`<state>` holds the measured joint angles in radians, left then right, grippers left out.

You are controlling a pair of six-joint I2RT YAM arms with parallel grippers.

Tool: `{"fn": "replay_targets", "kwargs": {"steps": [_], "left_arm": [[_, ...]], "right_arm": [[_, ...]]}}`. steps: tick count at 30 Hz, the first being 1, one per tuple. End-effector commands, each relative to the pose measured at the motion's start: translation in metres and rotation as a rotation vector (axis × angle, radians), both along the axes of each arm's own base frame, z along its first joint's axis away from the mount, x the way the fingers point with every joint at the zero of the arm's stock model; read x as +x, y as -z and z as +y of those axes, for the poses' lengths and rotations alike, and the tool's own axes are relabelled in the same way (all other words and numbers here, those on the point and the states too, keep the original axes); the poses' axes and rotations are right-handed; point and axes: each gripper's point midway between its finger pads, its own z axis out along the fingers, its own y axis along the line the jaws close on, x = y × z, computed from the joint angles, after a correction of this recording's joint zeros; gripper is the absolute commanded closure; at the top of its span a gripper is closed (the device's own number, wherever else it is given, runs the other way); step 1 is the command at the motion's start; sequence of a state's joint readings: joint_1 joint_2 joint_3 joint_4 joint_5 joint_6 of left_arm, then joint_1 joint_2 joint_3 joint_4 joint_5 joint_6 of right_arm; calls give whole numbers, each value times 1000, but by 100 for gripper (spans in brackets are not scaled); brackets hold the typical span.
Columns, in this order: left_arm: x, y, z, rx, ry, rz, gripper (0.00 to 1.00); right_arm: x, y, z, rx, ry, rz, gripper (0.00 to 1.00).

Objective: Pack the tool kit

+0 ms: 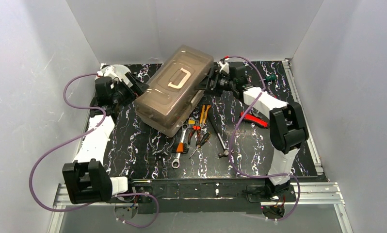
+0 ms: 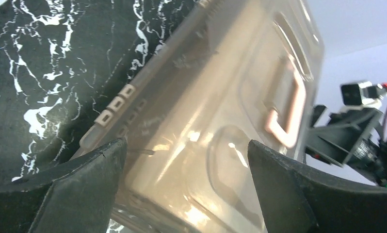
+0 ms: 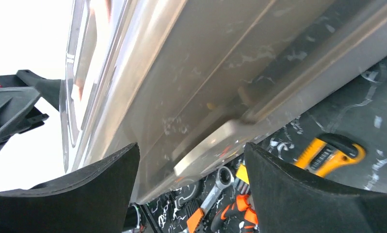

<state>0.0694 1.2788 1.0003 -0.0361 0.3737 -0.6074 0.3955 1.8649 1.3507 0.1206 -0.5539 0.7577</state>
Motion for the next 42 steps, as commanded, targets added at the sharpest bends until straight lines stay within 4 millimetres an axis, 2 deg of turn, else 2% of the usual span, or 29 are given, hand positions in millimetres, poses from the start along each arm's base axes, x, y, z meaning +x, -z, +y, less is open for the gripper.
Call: {"fn": "replay_targets", "kwargs": {"steps": [1,4,7,13,15,19,21,24,30,33,34,37,42], "left_arm": [[-21,-22,-22,-57,66,-32,5],[-24,-20,-20,-31,67,-25,5],[-25,-17,-12,28,51,5,3],[-8,-40,0,104,24,5,2],[0,-52,5,132,10,-1,2],[24,-81,8,167,27,-18,2],[36,-85,6,167,44,-8,2],[54,-73,0,136,76,38,2],[86,-26,-20,56,145,156,2],[96,-8,-28,36,176,189,2],[99,-4,-37,23,199,195,2],[104,4,-57,-37,251,206,2],[105,6,-62,-67,260,184,2]], "right_arm": [[-8,-25,44,36,-87,-55,13],[-6,-24,44,30,-76,-51,13],[-4,-27,24,20,-3,-71,12],[-2,-39,-11,237,47,-38,8],[1,-38,-13,279,44,-33,7],[12,-37,-5,357,20,-25,8],[20,-37,-2,416,22,-25,8],[32,-32,2,462,38,-14,8],[46,-13,4,443,77,15,8],[50,-3,7,436,80,26,8],[52,-1,9,440,77,29,8],[53,3,19,469,59,31,8],[56,10,39,497,36,52,8]]}}
